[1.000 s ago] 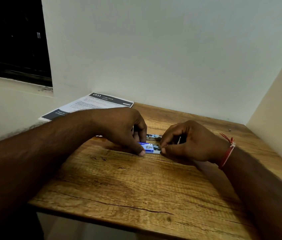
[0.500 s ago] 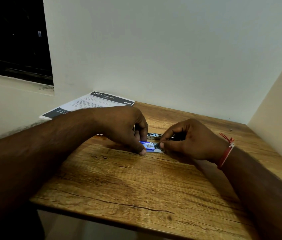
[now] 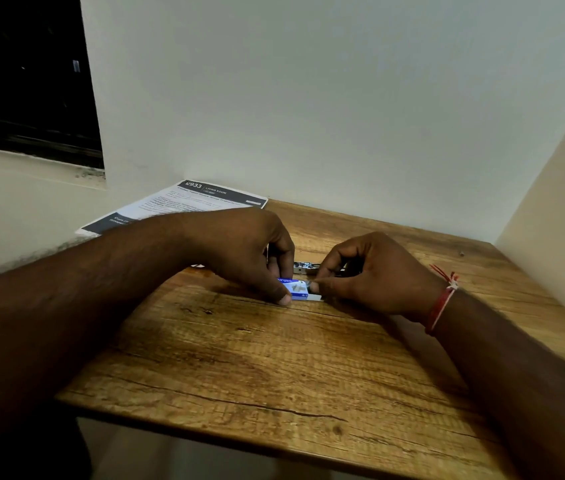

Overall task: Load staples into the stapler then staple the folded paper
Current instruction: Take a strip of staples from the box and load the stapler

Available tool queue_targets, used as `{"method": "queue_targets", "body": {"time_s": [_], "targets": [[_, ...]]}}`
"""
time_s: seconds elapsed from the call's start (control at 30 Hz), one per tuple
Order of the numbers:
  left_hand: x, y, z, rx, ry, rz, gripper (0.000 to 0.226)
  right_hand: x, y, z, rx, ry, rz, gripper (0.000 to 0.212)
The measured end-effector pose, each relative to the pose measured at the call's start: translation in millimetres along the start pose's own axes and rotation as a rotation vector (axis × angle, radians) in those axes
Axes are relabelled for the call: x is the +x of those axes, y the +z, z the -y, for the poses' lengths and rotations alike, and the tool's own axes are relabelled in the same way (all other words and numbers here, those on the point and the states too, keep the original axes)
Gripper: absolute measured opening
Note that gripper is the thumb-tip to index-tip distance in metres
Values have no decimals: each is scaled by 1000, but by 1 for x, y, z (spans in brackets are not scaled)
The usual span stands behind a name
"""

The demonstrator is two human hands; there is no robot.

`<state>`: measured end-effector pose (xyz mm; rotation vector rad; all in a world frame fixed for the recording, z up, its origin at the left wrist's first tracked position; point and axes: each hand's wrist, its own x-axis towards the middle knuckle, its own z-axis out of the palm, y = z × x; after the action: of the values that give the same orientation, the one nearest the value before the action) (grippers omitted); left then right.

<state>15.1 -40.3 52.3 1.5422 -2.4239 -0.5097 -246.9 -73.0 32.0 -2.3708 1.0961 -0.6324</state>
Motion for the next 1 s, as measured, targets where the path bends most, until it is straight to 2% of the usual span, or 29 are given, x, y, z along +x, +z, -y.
{"method": "queue_targets", "body": {"time_s": [0.33, 0.8, 1.0], "targets": [[1, 0, 2, -10, 19, 3, 29, 1, 1, -3, -10, -45, 16, 11], [-1, -1, -1, -27, 11, 6, 27, -2, 1, 4, -303, -309, 30, 6], [-1, 0, 1, -37, 13, 4, 27, -4, 1, 5, -221, -247, -4, 6]]}}
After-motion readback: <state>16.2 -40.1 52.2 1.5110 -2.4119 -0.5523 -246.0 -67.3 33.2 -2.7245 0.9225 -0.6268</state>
